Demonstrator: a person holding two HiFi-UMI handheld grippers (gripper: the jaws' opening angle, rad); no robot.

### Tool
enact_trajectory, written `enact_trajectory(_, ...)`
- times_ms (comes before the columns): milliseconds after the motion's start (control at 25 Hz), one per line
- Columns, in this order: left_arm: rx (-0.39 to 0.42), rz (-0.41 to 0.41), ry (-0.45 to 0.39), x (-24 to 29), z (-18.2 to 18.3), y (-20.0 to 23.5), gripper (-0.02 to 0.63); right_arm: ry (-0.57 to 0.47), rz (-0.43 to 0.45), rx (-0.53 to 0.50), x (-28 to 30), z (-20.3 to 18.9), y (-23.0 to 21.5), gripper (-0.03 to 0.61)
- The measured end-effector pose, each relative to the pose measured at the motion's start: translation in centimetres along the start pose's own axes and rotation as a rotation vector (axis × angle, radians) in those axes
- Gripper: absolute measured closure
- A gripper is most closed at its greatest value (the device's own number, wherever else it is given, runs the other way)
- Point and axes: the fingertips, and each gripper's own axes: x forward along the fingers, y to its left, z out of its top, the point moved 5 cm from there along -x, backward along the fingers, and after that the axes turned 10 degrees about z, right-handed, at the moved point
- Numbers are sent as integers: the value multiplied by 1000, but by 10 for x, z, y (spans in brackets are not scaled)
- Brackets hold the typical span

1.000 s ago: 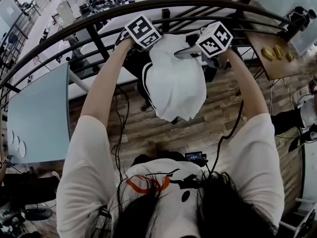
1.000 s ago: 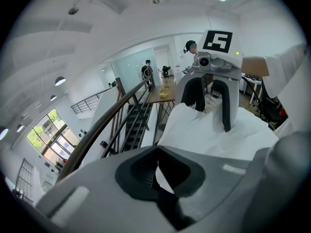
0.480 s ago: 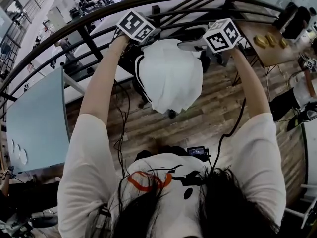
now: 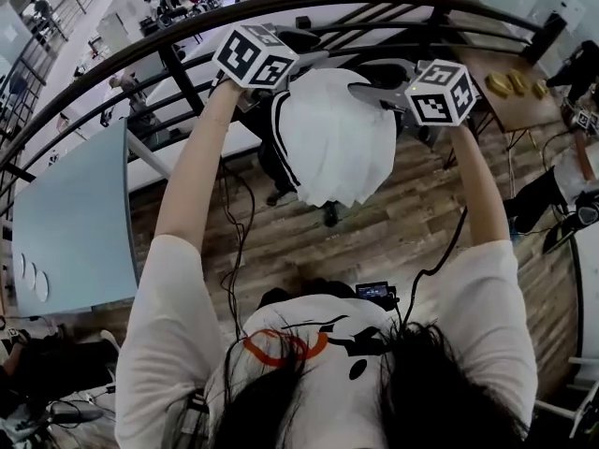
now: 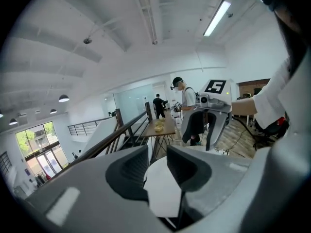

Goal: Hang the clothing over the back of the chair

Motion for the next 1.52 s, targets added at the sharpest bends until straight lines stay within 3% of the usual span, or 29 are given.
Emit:
enact_trajectory(240, -31, -7, -106, -64, -1, -40, 503, -58, -46, -52, 8, 9, 52, 404)
enact_trajectory(600, -182, -25, -184, -164, -73, -117, 503, -67, -84, -85, 42, -11, 152, 434)
enact_trajectory(760, -257, -14, -156, -188, -120, -149, 503, -85, -130, -49, 61, -32, 195, 454)
enact_trajectory(1000, -453, -14, -134, -225, -187, -209, 503, -175, -200, 90, 81, -66, 263, 480)
enact_trajectory(1120, -514, 4, -135, -240, -209, -230, 503, -204, -235, 142, 86, -79, 290, 480)
enact_trajectory(1320, -525, 84, -127, -258, -225, -248, 503, -279, -278, 223, 85, -96, 319, 495)
enact_trajectory(1520, -497, 121, -118, -268, -218, -277, 503, -248, -295, 241, 81, -113, 343, 497)
